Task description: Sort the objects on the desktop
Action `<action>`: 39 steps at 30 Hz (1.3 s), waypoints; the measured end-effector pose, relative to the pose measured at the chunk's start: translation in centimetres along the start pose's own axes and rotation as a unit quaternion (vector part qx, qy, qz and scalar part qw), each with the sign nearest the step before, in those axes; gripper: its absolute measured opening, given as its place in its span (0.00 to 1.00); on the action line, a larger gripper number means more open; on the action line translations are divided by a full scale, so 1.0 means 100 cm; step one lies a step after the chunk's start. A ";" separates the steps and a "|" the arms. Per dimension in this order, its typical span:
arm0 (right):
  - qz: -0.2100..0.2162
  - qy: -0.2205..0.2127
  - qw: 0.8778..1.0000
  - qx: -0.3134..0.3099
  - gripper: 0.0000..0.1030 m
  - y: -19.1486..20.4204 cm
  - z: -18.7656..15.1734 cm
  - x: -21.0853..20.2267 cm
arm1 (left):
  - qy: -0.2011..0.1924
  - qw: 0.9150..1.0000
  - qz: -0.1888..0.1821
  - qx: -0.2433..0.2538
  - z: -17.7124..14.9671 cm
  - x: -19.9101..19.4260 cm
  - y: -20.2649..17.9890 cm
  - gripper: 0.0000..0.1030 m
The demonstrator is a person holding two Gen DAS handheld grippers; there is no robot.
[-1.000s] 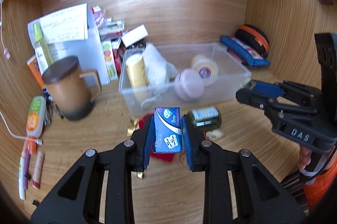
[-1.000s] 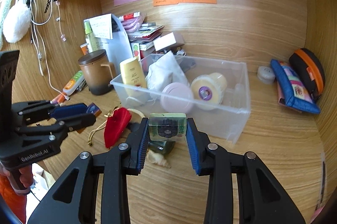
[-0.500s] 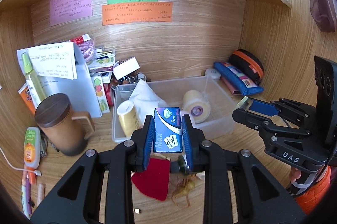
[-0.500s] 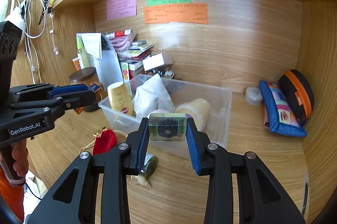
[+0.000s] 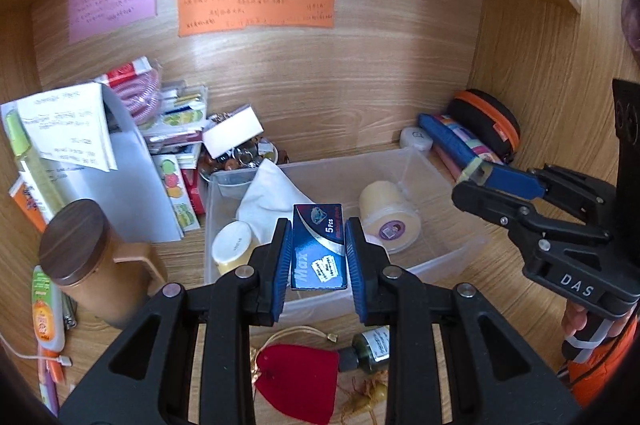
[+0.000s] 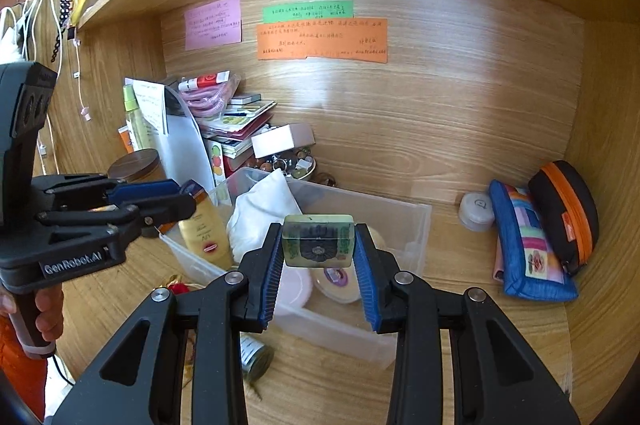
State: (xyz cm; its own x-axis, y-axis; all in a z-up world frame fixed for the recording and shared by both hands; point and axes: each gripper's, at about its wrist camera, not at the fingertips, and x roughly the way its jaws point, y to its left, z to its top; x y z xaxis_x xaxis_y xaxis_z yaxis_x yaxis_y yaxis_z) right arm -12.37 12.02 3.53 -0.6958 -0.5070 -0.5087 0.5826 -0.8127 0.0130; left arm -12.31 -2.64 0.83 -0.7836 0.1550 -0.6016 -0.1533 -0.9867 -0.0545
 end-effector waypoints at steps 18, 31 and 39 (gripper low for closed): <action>0.023 0.072 0.997 0.008 0.30 -0.010 -0.008 0.076 | 0.055 0.998 -0.014 0.002 -0.011 0.063 0.004 0.25; 0.017 0.074 0.997 -0.018 0.34 -0.005 -0.015 0.081 | 0.069 0.997 -0.014 0.007 -0.019 0.078 0.002 0.25; 0.019 0.076 0.997 -0.015 0.34 -0.010 -0.017 0.079 | 0.072 0.997 -0.021 -0.001 -0.023 0.080 0.009 0.25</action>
State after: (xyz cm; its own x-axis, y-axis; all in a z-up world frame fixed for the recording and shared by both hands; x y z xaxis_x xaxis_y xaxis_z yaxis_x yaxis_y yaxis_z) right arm -17.72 9.28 -1.95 -0.6033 -0.4853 -0.6329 0.6210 -0.7838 0.0090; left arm -17.32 -2.38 -5.80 -0.6819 0.1867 -0.7072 -0.1820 -0.9798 -0.0832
